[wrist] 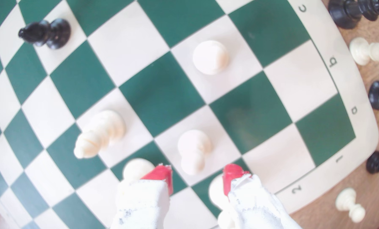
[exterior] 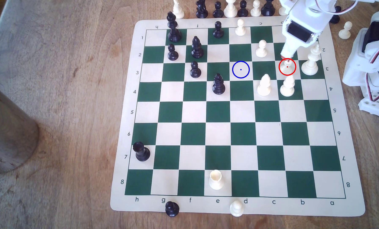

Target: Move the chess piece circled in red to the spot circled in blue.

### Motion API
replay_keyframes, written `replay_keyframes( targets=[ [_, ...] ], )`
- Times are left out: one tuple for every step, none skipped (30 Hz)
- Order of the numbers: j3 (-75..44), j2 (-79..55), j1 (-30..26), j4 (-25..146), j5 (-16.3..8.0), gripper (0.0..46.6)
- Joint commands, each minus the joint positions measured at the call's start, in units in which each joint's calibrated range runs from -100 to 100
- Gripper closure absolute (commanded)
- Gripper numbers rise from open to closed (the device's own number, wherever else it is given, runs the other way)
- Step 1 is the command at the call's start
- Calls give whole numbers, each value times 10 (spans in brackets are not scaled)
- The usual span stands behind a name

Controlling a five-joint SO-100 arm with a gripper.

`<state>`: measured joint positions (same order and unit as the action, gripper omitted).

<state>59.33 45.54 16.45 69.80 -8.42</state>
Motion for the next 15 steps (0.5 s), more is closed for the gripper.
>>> replay_keyframes(
  targets=[
    [0,-11,7,-13,0,338],
    [1,-11,7,-15,0,338],
    [2,-14,7,-16,0,338],
    [4,-17,6,-17,-1,338],
    [6,-25,4,-20,-1,340],
    [6,-30,3,-22,-1,341],
    [7,-33,3,-26,-2,341],
    [8,-35,3,-30,-2,342],
    [8,-39,3,-36,-3,342],
    [8,-39,3,-39,-3,341],
    [8,-42,3,-41,-3,341],
    [8,-46,2,-44,-3,341],
    [7,-56,2,-48,-3,346],
    [5,-63,2,-49,-3,349],
    [2,-72,0,-49,-3,352]
  ],
)
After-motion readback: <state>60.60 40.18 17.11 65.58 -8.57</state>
